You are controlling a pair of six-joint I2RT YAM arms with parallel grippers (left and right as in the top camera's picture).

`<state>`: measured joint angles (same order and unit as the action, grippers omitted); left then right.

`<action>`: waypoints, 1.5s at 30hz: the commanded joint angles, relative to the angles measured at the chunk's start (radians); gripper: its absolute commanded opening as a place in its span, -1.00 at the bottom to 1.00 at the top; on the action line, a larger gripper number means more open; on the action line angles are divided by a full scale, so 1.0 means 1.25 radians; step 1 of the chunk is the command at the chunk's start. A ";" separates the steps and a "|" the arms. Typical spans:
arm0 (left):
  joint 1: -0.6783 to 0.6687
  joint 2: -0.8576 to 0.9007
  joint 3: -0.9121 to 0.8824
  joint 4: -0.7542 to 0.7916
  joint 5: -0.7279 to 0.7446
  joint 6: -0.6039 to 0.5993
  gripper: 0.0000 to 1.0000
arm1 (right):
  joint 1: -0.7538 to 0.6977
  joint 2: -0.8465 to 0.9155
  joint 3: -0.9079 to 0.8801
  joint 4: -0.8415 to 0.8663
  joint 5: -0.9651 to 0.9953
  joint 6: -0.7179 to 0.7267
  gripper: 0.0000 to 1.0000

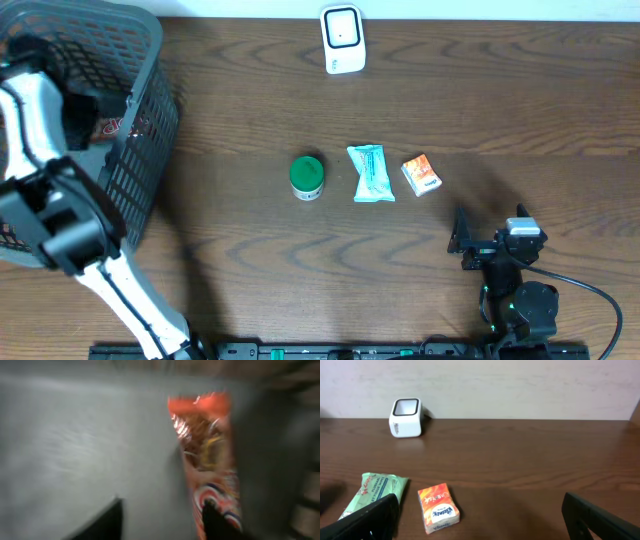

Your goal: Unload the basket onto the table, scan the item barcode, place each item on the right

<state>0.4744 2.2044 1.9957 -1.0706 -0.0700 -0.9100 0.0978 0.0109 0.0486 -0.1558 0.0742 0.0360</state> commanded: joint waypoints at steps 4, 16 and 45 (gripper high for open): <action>-0.002 -0.314 0.015 -0.051 -0.125 0.109 0.61 | 0.007 -0.003 -0.004 0.002 -0.004 -0.012 0.98; -0.001 -0.701 0.015 0.117 -0.177 0.174 0.73 | 0.007 -0.003 -0.004 0.002 -0.004 -0.012 0.98; -0.055 -0.380 -0.233 0.295 -0.143 0.127 0.96 | 0.007 -0.003 -0.004 0.002 -0.004 -0.012 0.99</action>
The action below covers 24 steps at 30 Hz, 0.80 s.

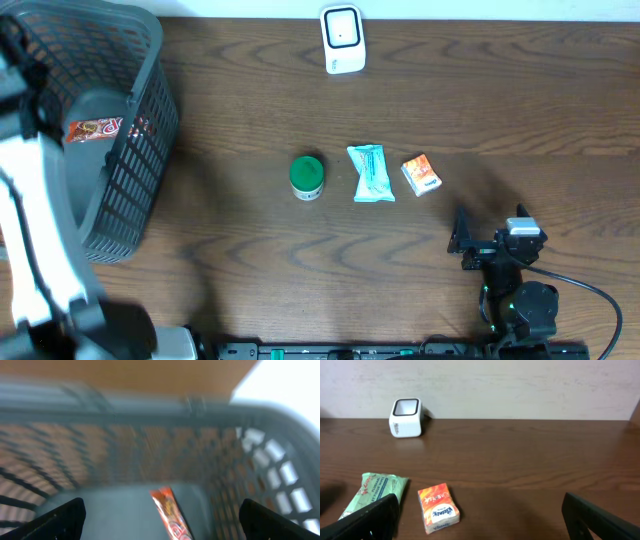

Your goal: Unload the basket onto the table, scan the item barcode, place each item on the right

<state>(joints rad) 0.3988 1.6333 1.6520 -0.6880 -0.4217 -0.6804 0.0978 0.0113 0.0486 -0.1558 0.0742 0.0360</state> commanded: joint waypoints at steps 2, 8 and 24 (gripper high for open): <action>0.006 0.134 0.067 -0.017 0.186 -0.091 0.95 | 0.007 -0.004 -0.004 0.002 -0.004 -0.012 0.99; 0.016 0.270 0.127 -0.008 0.271 -0.132 0.96 | 0.007 -0.004 -0.004 0.002 -0.004 -0.012 0.99; 0.017 0.499 0.216 0.003 0.338 -0.250 0.96 | 0.007 -0.004 -0.004 0.002 -0.004 -0.012 0.99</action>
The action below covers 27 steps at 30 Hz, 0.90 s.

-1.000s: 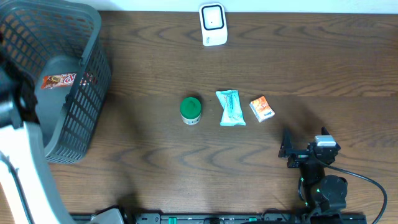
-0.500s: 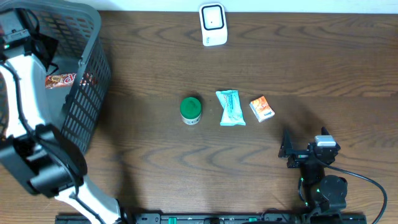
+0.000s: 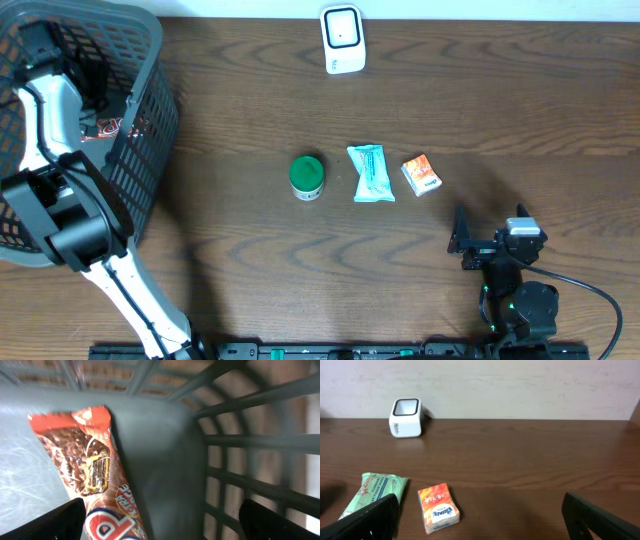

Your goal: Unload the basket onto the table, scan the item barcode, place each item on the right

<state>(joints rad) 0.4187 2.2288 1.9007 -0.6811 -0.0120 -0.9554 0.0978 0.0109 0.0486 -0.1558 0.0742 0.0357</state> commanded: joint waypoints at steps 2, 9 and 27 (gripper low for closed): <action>0.002 0.034 0.017 -0.004 0.010 -0.030 0.95 | 0.007 -0.003 -0.004 0.002 -0.004 -0.012 0.98; 0.002 0.079 0.017 -0.016 0.010 -0.030 0.96 | 0.007 -0.003 -0.004 0.002 -0.004 -0.012 0.99; 0.011 0.111 0.022 -0.081 0.016 0.031 -0.86 | 0.007 -0.003 -0.004 0.002 -0.004 -0.012 0.99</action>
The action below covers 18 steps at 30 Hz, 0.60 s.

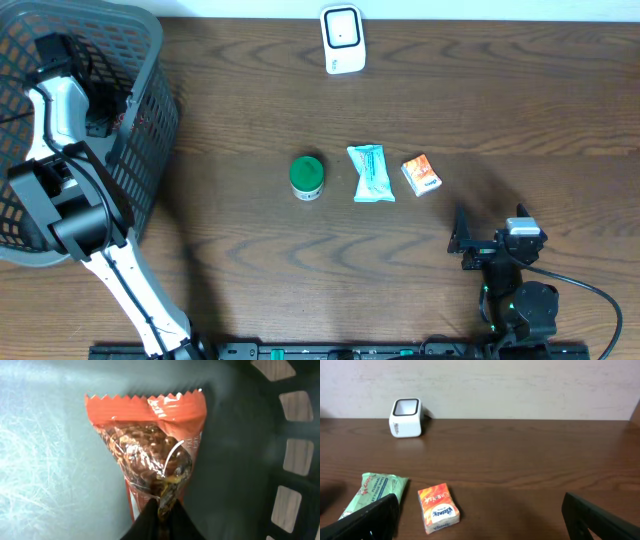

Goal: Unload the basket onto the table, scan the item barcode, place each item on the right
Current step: 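Lift the Top bar up and out of the basket with the left gripper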

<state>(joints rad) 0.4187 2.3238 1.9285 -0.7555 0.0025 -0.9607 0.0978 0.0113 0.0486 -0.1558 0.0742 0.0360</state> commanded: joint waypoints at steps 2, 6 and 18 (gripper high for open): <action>0.021 0.006 0.009 -0.031 0.005 0.050 -0.86 | 0.007 -0.004 -0.004 0.002 -0.004 -0.012 0.99; 0.045 -0.085 0.043 -0.075 0.005 0.060 -0.86 | 0.007 -0.004 -0.004 0.002 -0.004 -0.012 0.98; 0.084 -0.478 0.054 -0.131 0.013 0.109 -0.86 | 0.007 -0.004 -0.004 0.002 -0.004 -0.012 0.99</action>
<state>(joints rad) 0.5278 1.8343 1.9770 -0.8989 0.0200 -0.8677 0.0978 0.0109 0.0486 -0.1555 0.0742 0.0357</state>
